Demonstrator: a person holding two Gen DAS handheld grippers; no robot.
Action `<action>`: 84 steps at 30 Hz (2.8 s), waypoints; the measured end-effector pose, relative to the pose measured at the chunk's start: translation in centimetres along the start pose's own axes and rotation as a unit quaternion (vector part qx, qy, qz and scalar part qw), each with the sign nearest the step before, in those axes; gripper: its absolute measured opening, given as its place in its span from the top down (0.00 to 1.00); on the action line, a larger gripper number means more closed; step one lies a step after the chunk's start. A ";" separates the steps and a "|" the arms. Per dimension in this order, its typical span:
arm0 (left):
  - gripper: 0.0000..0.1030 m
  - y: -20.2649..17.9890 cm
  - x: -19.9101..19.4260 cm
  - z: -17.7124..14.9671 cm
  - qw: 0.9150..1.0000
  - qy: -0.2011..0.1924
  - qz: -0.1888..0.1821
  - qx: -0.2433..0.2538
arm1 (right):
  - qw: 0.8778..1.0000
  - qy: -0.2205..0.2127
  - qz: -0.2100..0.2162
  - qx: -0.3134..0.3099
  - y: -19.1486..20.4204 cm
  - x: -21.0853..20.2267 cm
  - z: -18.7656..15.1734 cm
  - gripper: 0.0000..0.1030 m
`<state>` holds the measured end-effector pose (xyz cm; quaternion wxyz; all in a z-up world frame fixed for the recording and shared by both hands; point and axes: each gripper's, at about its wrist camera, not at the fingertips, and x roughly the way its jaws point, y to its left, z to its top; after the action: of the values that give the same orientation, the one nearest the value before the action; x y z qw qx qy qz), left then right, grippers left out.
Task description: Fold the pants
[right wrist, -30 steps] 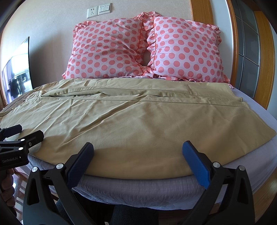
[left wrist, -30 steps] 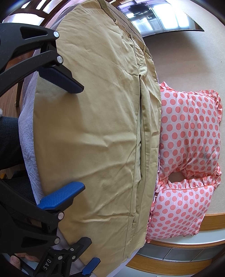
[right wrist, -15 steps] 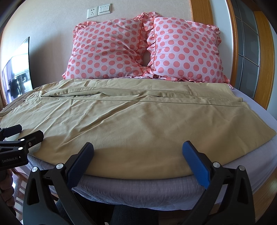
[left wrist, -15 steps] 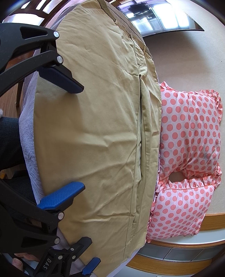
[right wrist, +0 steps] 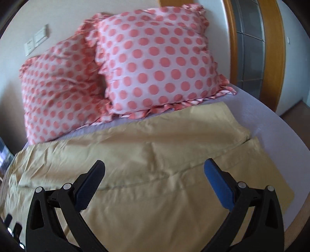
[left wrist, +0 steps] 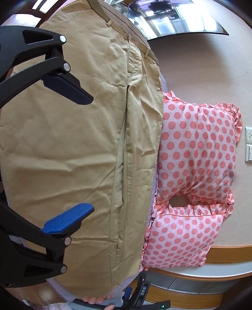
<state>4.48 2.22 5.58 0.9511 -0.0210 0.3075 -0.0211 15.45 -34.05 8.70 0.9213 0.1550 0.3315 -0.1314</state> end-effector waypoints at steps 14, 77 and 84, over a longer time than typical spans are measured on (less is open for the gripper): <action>0.02 2.5 3.5 2.2 1.000 0.013 0.002 -0.015 | 0.951 0.134 -0.230 0.156 -4.5 21.7 10.7 0.33; 0.93 19.9 2.0 3.0 0.967 0.069 -0.012 -0.244 | 0.913 -0.115 0.189 0.343 -20.4 -5.5 -9.6 0.96; 0.93 19.1 -3.2 -5.9 0.959 0.072 -0.011 -0.276 | 0.908 -0.092 0.162 0.375 -22.9 -5.4 -13.4 0.96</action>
<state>-1.08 21.35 1.68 0.8834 -0.2841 0.3691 0.0523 -4.12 -49.31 -2.07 0.8301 0.5284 0.1417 -0.1084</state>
